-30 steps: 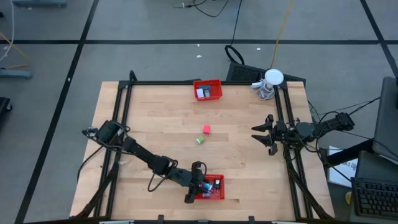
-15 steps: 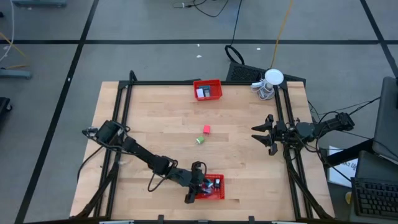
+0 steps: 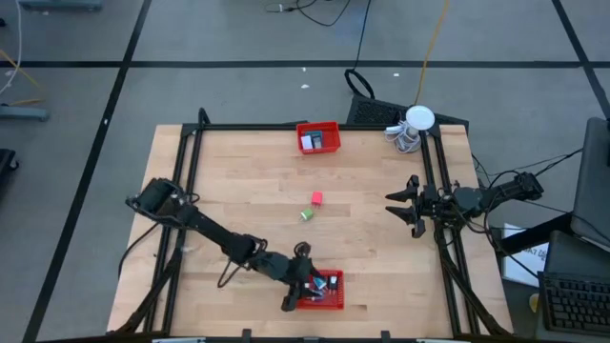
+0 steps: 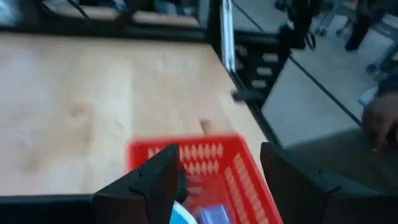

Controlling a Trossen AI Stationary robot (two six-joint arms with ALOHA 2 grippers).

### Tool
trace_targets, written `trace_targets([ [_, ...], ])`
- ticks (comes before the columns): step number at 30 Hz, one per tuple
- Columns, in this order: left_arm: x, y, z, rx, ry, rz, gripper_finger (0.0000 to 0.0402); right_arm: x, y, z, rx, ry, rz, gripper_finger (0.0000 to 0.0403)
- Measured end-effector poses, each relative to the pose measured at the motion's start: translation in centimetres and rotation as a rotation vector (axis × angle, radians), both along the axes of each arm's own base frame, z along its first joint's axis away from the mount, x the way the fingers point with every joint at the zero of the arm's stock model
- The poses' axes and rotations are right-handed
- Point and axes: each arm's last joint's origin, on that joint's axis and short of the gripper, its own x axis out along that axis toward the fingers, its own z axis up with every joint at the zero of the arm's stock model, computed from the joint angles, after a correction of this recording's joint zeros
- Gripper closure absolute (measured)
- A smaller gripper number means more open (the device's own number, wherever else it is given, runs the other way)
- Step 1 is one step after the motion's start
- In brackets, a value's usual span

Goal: Pick & Place Office items
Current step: Put the pink charger adapter into the bottom orange bin

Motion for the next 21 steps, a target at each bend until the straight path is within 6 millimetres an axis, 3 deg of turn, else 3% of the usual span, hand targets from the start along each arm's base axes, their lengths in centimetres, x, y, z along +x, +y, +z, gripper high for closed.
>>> trace_targets([
  [11,-1.5,6.2,7.8,0.111,-0.096,0.369,0.0174,0.0,0.0,0.0,0.000,0.000,0.000,0.0238],
  [16,-1.4,9.7,8.6,0.106,-0.084,0.563,0.0174,0.0,0.0,0.0,0.000,-0.001,0.000,0.0238],
  [21,-0.2,12.7,9.3,0.034,-0.002,0.508,0.0174,0.0,0.0,0.0,0.000,-0.001,0.000,0.0238],
])
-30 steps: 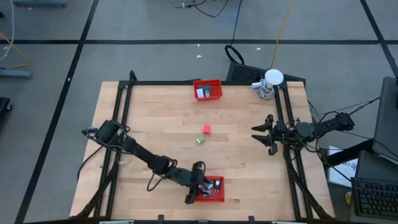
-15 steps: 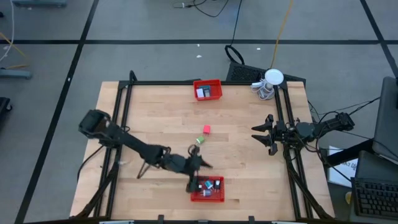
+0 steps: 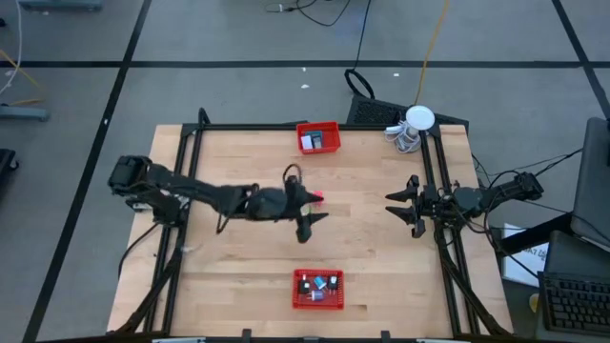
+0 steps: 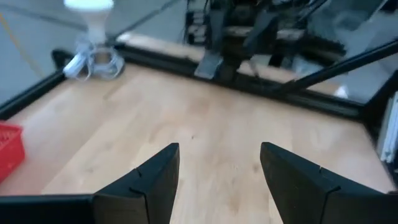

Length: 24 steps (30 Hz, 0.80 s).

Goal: Pick & Place Office items
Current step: Put the pink charger adapter into the bottom orange bin

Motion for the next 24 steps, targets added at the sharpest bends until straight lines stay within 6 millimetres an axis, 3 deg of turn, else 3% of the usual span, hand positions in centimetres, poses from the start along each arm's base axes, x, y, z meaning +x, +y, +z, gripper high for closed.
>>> trace_targets([
  [5,1.3,2.3,-0.5,-0.007,0.187,0.138,0.0174,0.0,0.0,0.0,0.000,0.001,0.000,0.0238],
  [9,2.6,3.5,-3.1,-0.087,0.255,0.200,0.0174,0.0,0.0,0.0,0.000,0.000,0.000,0.0238],
  [17,4.8,5.2,-9.6,-0.088,0.374,0.278,0.0174,0.0,0.0,0.0,0.000,0.000,0.000,0.0238],
  [24,5.3,7.1,-12.4,-0.027,0.446,0.287,0.0174,0.0,0.0,0.0,0.000,0.001,0.000,0.0238],
])
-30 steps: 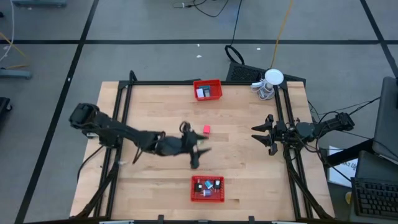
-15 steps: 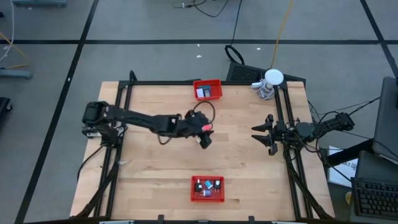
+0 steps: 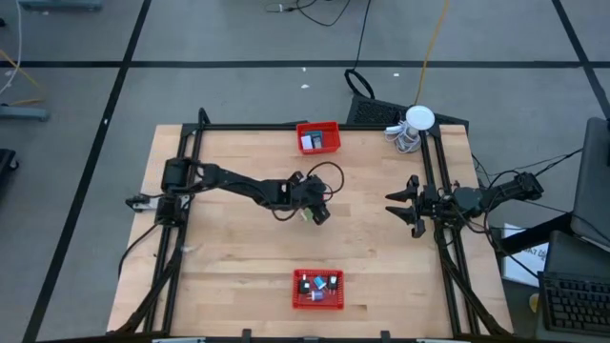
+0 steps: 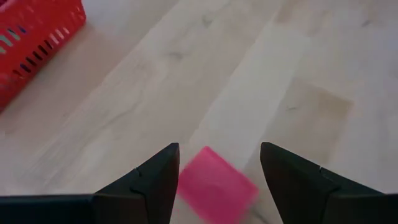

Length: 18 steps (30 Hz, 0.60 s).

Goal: Pick & Place Office items
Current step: Put the pink charger adapter into the bottom orange bin

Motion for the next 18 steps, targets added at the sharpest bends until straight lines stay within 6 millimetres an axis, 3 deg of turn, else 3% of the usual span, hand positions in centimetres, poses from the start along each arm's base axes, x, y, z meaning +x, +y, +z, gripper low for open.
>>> trace_targets([
  [4,-0.3,0.9,-0.4,0.011,0.046,0.019,0.0174,0.0,0.0,0.0,0.000,-0.001,0.000,0.0238],
  [11,-1.3,2.0,-0.7,0.023,0.095,0.198,0.0174,0.0,0.0,0.0,0.000,-0.001,0.000,0.0238],
  [18,-2.5,1.9,-1.4,-0.080,0.201,0.252,0.0174,0.0,0.0,0.0,0.000,-0.001,0.000,0.0238],
])
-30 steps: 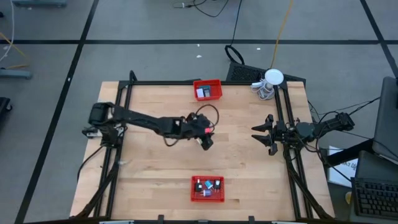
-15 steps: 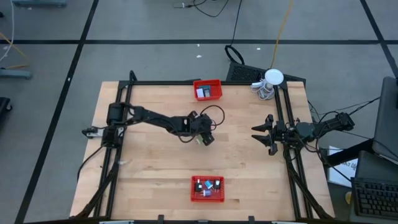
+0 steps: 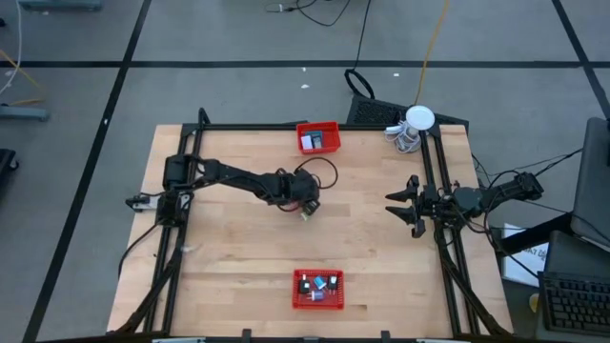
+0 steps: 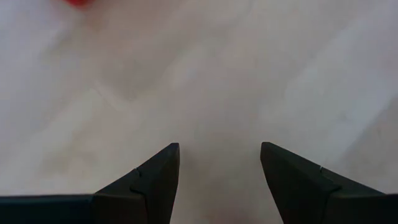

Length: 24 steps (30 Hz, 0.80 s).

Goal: Pick & Place Office items
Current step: Put the pink charger adapter into the bottom orange bin

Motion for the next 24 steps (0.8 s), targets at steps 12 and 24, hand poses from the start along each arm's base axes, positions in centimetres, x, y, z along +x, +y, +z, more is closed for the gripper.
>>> trace_targets([
  [12,-1.2,-0.1,1.1,-0.016,0.130,-0.152,0.0174,0.0,0.0,0.0,0.000,-0.001,0.000,0.0238],
  [24,-5.5,-0.5,6.6,0.164,0.488,-0.565,0.0174,0.0,0.0,0.0,0.000,0.000,0.000,0.0238],
])
